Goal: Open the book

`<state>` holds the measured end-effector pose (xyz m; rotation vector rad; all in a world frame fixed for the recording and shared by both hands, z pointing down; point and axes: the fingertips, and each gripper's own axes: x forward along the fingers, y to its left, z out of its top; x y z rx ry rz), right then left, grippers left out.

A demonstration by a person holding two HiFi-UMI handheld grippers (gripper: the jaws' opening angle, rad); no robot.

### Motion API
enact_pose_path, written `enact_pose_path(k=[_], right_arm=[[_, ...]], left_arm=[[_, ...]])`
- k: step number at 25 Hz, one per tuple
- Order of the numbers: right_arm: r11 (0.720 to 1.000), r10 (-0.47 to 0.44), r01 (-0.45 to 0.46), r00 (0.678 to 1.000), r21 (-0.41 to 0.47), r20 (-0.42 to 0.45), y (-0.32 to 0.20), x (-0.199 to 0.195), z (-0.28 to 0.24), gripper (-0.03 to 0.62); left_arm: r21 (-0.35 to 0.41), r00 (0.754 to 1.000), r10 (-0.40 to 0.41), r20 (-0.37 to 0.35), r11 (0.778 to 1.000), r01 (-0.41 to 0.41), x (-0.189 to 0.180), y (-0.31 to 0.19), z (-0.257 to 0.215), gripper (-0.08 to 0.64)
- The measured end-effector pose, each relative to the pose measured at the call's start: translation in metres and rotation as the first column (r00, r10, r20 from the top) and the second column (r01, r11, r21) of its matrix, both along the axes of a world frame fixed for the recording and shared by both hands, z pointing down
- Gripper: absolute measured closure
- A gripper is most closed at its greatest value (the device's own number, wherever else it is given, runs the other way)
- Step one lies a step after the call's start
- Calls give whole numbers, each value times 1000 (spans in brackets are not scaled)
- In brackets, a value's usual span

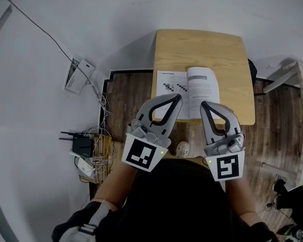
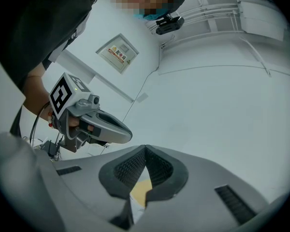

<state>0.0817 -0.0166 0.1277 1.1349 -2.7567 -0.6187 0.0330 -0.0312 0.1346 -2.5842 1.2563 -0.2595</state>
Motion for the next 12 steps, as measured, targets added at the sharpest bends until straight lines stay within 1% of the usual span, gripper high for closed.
enact_pose_path(k=[12], right_arm=[[1000, 18, -18, 1000, 9, -3, 0, 1, -3, 563]], left_arm=[[7, 1000, 23, -5, 1000, -23, 4, -2, -3, 549]])
